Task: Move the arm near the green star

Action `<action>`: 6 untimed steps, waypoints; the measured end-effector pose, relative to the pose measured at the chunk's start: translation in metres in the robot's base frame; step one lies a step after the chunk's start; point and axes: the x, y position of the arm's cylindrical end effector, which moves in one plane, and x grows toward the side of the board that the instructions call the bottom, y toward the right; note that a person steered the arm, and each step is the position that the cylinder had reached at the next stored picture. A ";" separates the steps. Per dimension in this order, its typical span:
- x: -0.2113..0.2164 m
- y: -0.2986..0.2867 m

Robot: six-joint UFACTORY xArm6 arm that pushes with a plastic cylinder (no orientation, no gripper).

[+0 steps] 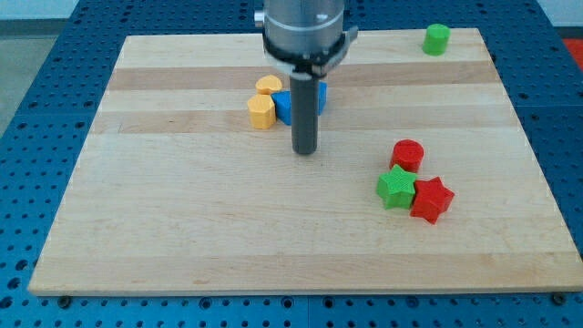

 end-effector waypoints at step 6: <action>0.082 0.106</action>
